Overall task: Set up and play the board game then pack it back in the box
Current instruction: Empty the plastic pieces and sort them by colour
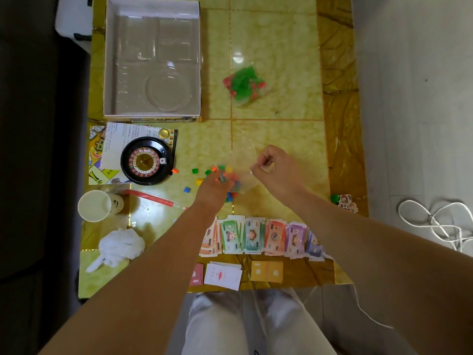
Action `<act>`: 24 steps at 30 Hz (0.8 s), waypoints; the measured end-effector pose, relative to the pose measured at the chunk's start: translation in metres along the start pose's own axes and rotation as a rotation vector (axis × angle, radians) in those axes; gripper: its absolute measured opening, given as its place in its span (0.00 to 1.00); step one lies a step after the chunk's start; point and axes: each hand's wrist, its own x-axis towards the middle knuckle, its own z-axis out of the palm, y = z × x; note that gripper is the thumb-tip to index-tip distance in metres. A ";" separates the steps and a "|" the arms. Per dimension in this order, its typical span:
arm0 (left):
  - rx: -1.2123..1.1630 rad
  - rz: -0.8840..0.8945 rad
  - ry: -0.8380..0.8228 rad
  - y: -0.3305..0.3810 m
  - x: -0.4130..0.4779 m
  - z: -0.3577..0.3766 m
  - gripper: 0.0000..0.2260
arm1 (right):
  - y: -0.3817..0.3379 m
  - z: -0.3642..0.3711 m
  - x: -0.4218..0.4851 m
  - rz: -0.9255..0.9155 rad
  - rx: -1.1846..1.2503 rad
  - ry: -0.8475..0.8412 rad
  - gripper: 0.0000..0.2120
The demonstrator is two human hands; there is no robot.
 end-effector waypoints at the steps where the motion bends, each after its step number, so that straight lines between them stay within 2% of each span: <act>1: 0.031 0.022 0.021 0.003 0.000 0.001 0.09 | -0.001 -0.001 0.000 -0.005 0.001 -0.001 0.09; 5: 0.058 0.119 0.069 0.017 0.001 0.002 0.32 | -0.001 -0.005 0.002 -0.010 0.011 -0.037 0.12; 7: 0.164 0.161 0.097 0.022 0.004 0.002 0.36 | -0.001 -0.006 0.004 -0.001 0.017 -0.064 0.13; 9: 0.263 0.139 0.107 0.025 0.007 0.004 0.37 | 0.000 -0.010 0.006 0.017 0.043 -0.035 0.14; 13: 0.362 -0.005 0.163 0.023 0.011 0.003 0.31 | 0.007 -0.018 0.009 0.038 0.067 0.042 0.12; 16: 0.404 -0.039 0.177 0.018 0.010 0.005 0.24 | 0.013 -0.022 0.008 0.045 0.090 0.041 0.11; 18: 0.402 -0.057 0.175 0.011 0.013 0.007 0.23 | 0.014 -0.023 0.009 0.075 0.106 0.067 0.12; 20: 0.396 -0.043 0.169 0.008 0.017 0.008 0.17 | 0.015 -0.023 0.011 0.135 0.135 0.075 0.13; 22: 0.371 -0.011 0.184 0.008 0.018 0.011 0.07 | 0.014 -0.026 0.013 0.218 0.221 0.112 0.13; 24: 0.272 -0.004 0.187 0.010 0.020 0.012 0.03 | 0.014 -0.032 0.014 0.325 0.316 0.167 0.12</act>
